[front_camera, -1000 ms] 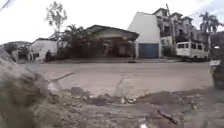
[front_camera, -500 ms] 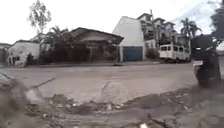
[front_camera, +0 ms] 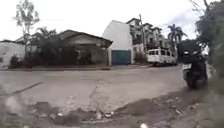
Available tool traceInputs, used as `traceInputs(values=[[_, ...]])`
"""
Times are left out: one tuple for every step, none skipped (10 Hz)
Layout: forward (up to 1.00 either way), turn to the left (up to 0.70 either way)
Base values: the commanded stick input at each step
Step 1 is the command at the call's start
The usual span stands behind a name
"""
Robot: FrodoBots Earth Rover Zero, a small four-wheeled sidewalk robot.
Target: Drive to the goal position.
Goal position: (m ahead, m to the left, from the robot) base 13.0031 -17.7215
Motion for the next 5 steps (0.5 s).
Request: traceInputs(values=[[0.35,-0.49],[0.35,-0.35],[0.35,-0.30],[0.35,-0.23],[0.35,-0.22]])
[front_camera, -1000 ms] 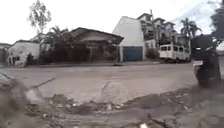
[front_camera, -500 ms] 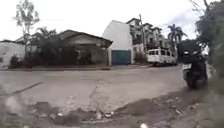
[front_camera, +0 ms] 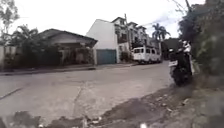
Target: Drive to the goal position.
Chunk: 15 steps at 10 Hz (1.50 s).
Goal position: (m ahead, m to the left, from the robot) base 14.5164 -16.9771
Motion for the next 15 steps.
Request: traceInputs(values=[[0.35,-0.22],[0.35,-0.22],[0.35,-0.23],[0.35,-0.26],[0.35,-0.35],[0.35,-0.36],[0.35,-0.22],[0.35,-0.14],[0.35,-0.06],[0.35,-0.13],[0.35,-0.21],[0.35,-0.23],[0.36,-0.24],[0.40,-0.18],[0.48,-0.15]])
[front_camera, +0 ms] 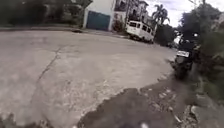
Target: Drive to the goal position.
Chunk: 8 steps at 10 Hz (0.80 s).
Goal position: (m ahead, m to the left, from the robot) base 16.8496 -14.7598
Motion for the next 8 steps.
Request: traceInputs(values=[[0.51,-0.16],[0.51,-0.16],[0.51,-0.16],[0.51,-0.17],[0.51,-0.17],[0.50,-0.16],[0.37,-0.24],[0.34,-0.23]])
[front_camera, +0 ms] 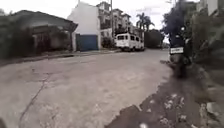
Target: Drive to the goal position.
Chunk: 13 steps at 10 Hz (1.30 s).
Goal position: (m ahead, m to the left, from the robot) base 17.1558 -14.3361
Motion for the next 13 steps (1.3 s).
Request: traceInputs(values=[[0.30,-0.19],[0.31,-0.20],[0.34,-0.22],[0.34,-0.22],[0.34,-0.22],[0.34,-0.22],[0.34,-0.22],[0.34,-0.22],[0.35,-0.16],[0.38,-0.08],[0.40,0.04],[0.41,0.13],[0.41,0.17]])
